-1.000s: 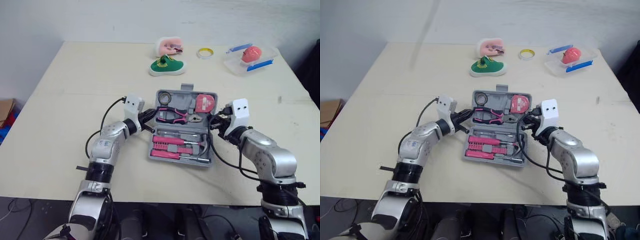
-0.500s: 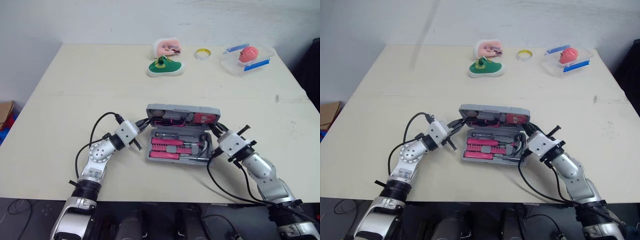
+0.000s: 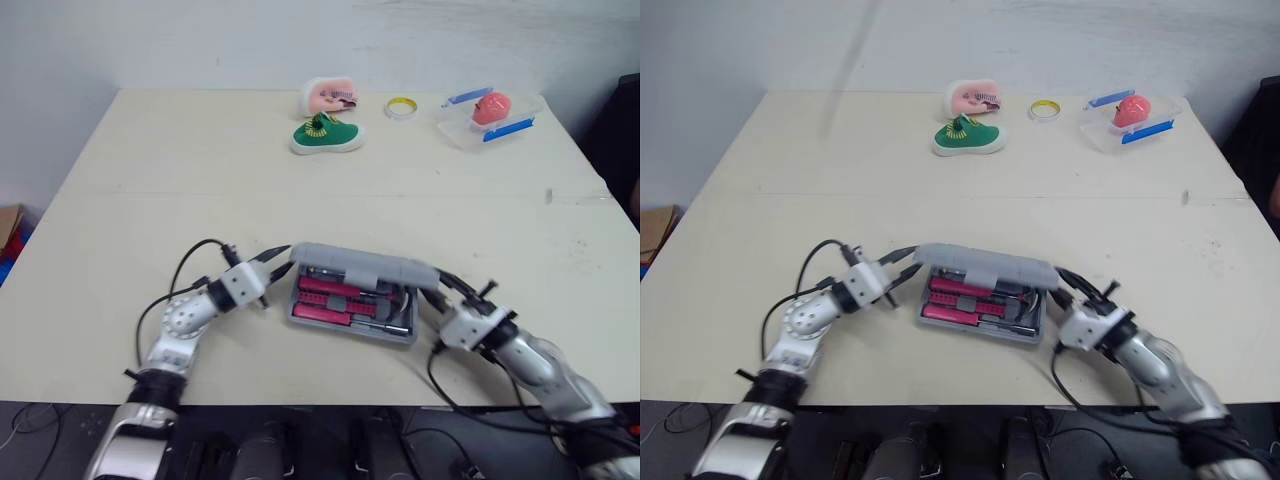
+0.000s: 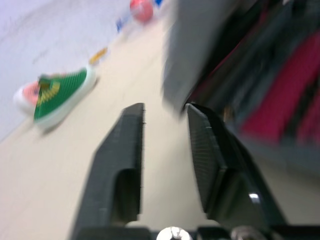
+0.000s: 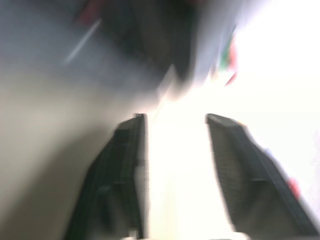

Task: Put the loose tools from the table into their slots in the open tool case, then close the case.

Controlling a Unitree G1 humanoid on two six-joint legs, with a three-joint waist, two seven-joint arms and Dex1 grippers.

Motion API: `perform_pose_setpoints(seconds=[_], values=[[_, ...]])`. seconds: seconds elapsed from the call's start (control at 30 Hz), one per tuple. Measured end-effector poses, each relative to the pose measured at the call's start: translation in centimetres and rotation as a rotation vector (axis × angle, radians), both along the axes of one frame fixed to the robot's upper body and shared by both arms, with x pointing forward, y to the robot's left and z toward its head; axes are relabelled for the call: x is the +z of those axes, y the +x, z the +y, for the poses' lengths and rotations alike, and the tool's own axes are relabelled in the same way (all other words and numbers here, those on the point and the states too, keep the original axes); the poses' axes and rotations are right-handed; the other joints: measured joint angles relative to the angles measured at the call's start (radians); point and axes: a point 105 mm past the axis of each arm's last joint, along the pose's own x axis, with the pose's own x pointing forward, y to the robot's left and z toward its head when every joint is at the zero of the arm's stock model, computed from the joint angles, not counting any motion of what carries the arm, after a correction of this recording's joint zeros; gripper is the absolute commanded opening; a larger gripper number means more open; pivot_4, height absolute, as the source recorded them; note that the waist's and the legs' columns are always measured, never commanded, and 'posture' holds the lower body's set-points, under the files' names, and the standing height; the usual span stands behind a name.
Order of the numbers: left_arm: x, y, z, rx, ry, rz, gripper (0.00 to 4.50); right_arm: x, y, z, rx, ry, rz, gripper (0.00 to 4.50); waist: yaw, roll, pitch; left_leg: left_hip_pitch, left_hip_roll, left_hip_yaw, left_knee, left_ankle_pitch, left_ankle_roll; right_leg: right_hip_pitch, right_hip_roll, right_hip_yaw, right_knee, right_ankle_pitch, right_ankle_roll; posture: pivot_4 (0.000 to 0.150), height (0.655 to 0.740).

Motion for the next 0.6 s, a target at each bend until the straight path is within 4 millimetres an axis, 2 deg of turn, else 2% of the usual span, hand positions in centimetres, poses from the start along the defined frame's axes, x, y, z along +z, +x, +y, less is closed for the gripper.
perform_pose_setpoints(seconds=[0.07,0.1,0.17,0.27,0.43,0.53,0.6], values=[[-0.7,-0.5,3.7,0.090,0.027,0.052,2.44,-0.1,-1.8,-2.1,-0.031,-0.047,0.012,3.78,-0.001,0.000,0.000,0.000,0.000,0.000,0.001,-0.001,0.000,0.001,-0.001,-0.001,-0.001,0.000,0.000,0.150,0.7400],[-0.8,-0.8,4.7,0.105,0.049,0.066,2.44,-0.1,-2.5,-2.9,-0.044,-0.068,0.023,4.15,0.000,0.000,0.000,0.001,0.000,-0.001,0.001,-0.002,-0.001,0.001,-0.001,-0.001,0.000,0.000,0.000,0.150,0.7400],[-0.9,-1.1,7.9,0.200,0.042,0.119,2.44,0.0,-3.8,-4.7,-0.081,-0.094,0.048,4.15,0.010,-0.001,-0.001,0.003,0.000,-0.003,0.001,-0.006,-0.006,0.005,-0.002,-0.002,-0.002,0.000,0.000,0.150,0.7400],[-0.4,-0.7,9.6,0.271,-0.051,0.170,2.44,-0.2,-4.7,-5.8,-0.123,-0.057,0.097,4.15,0.026,-0.001,-0.001,0.004,-0.001,-0.004,0.001,-0.007,-0.005,0.006,-0.004,-0.001,-0.003,0.000,0.001,0.150,0.7400],[1.5,0.3,8.5,0.216,-0.119,0.200,2.44,-0.1,-4.6,-6.5,-0.220,0.163,0.272,4.15,0.028,-0.001,-0.001,0.003,0.000,-0.005,0.001,-0.007,-0.004,0.006,-0.004,-0.002,-0.004,0.001,0.001,0.150,0.7400],[3.0,1.0,6.9,0.142,-0.157,0.214,1.60,0.0,-5.2,-5.3,-0.187,0.286,0.387,3.33,0.027,0.000,0.000,0.003,0.000,-0.005,0.001,-0.005,-0.002,0.006,-0.003,-0.002,-0.002,0.000,0.001,0.150,0.7400],[4.1,2.3,4.5,0.059,-0.173,0.246,0.69,0.1,-6.0,-3.1,-0.117,0.392,0.530,2.30,0.031,0.001,0.001,0.003,0.000,-0.005,0.003,-0.004,0.000,0.005,-0.002,-0.003,0.000,0.000,0.001,0.150,0.7400]])
